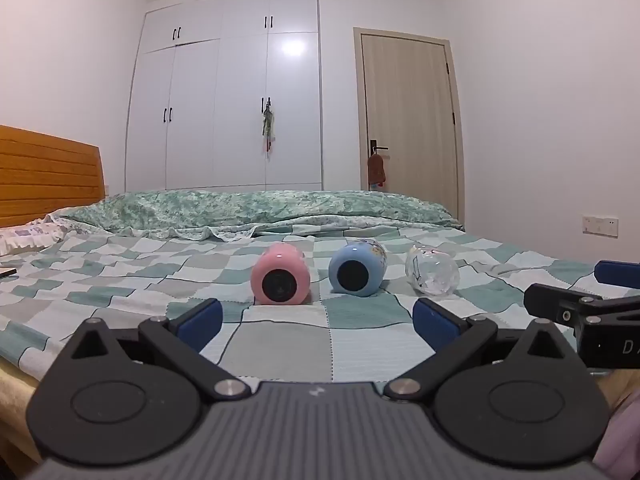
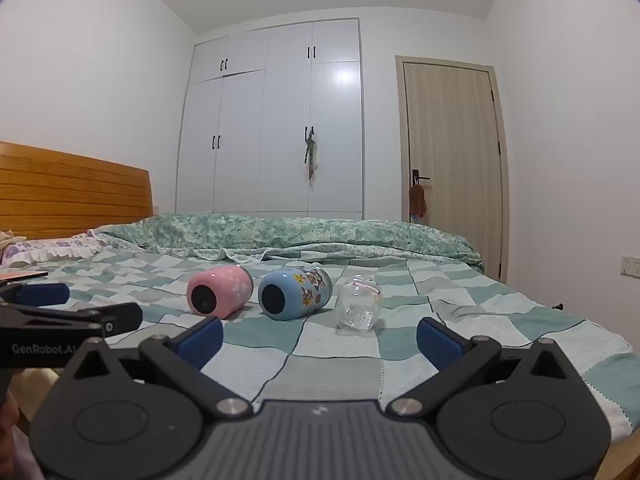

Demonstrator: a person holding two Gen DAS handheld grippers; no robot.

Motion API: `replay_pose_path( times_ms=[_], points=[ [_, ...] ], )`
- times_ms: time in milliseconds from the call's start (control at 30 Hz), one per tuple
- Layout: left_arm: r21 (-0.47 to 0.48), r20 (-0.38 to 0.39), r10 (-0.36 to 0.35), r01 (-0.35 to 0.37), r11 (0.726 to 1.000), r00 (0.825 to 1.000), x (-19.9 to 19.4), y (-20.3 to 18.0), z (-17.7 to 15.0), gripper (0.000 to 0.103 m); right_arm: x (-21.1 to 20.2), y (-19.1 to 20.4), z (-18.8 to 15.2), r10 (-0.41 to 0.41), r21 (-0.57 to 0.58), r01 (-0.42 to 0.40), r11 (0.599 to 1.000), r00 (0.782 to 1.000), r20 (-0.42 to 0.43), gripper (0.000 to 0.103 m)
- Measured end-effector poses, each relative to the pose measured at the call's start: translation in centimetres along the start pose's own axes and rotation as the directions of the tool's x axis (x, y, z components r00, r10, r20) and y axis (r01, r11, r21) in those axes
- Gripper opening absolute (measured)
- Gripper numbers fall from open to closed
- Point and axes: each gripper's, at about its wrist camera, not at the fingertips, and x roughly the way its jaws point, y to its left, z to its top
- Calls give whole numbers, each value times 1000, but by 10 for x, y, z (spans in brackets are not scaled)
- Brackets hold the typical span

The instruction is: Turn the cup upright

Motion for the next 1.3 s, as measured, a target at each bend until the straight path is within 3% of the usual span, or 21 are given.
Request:
replay_pose_path(
  times_ms=[1300],
  points=[
    [-27,20,15,-14,1000,1000,-3,2,0,103,2,-3,1,-2,7,2,1000,1000,7,103]
  ],
)
